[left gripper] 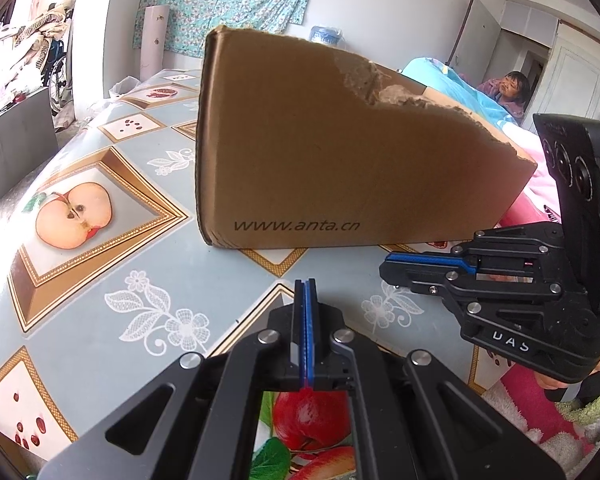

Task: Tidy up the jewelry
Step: 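Carry the silver charm into the box with the right gripper and open it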

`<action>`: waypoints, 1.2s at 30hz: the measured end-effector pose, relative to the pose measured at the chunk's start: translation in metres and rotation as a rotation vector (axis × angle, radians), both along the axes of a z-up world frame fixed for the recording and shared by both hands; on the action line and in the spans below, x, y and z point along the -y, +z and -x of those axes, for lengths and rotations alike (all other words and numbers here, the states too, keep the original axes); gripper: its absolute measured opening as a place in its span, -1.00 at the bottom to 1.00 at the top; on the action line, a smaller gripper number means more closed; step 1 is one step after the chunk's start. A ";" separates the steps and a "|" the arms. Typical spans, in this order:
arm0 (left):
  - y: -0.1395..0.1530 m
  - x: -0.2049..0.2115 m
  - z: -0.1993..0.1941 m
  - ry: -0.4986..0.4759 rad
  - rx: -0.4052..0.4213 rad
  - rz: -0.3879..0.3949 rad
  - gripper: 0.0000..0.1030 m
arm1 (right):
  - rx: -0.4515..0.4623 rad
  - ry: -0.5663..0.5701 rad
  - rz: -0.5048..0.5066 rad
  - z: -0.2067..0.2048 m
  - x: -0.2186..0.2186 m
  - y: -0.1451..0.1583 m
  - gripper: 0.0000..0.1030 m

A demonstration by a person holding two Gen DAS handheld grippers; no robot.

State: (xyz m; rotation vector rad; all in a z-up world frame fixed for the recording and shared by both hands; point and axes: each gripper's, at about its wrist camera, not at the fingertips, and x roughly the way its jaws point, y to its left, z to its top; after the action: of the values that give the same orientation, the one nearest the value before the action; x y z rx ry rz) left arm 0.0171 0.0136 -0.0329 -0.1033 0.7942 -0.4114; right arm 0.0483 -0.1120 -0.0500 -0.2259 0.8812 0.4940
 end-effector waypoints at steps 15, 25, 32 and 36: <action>0.039 0.000 0.019 0.003 0.085 0.009 -1.00 | 0.084 -0.064 -0.231 0.027 0.051 0.064 -0.99; 0.130 0.005 0.042 -0.095 0.276 0.032 -1.00 | 0.279 -0.037 -0.328 0.045 0.066 0.135 -0.99; 0.176 0.024 -0.009 -0.145 0.258 0.012 -1.00 | 0.177 -0.014 -0.424 -0.024 0.089 0.160 -0.99; 0.164 0.044 -0.062 -0.187 0.080 0.003 -1.00 | -0.063 0.008 -0.461 -0.080 0.093 0.141 -0.99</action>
State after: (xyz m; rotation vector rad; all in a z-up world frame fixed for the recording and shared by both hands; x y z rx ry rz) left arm 0.0787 -0.0305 0.1309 -0.0148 0.7272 -0.5904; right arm 0.1282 -0.2050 0.0911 0.2086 0.8038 0.6997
